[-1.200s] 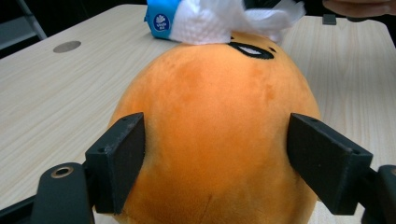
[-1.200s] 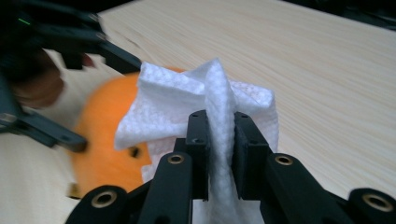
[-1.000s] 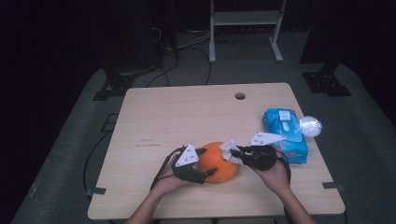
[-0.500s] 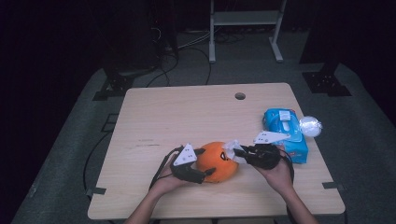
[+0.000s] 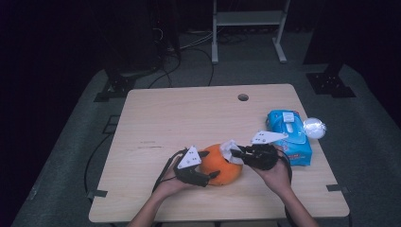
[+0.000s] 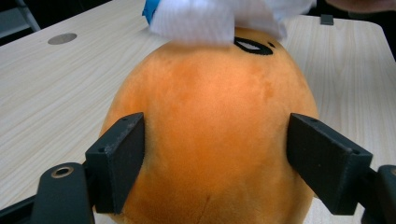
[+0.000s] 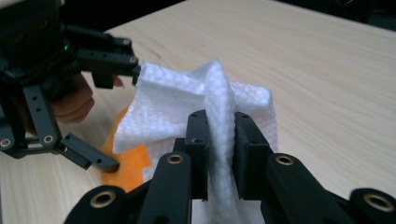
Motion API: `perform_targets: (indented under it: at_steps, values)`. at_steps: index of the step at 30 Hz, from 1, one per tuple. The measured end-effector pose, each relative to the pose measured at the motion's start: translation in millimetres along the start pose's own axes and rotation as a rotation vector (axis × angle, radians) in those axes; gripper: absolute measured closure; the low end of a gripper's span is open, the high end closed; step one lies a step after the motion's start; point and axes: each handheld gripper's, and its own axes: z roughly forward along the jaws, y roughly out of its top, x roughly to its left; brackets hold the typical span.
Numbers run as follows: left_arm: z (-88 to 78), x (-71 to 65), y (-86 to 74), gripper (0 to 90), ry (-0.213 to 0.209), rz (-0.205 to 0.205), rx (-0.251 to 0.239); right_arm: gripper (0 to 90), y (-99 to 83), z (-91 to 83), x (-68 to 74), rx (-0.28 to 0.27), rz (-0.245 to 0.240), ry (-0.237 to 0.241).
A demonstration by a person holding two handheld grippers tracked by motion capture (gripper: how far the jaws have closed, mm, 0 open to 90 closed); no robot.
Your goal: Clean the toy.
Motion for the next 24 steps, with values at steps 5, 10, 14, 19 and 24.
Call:
perform_targets:
  at_steps: [5,10,14,19,24]
  values:
    - [-13.2,4.4,15.3,16.8,-0.015,-0.024,-0.040,77.9,-7.3,1.9,6.7,0.036,-0.026,0.033]
    - [-18.4,11.5,17.6,13.5,0.025,-0.058,-0.049,77.9,-14.4,-5.6,21.2,0.075,-0.096,0.049]
    - [-9.4,9.2,10.8,14.1,-0.030,-0.100,-0.018,77.8,-21.8,-14.1,24.0,0.093,-0.088,0.070]
    - [-7.2,4.3,9.7,20.3,-0.083,-0.085,-0.017,77.2,-15.6,-27.2,16.4,0.046,-0.063,0.074]
    - [-9.8,3.5,8.9,20.4,-0.091,-0.078,-0.012,76.8,-4.2,-21.1,-0.4,-0.004,-0.004,0.051]
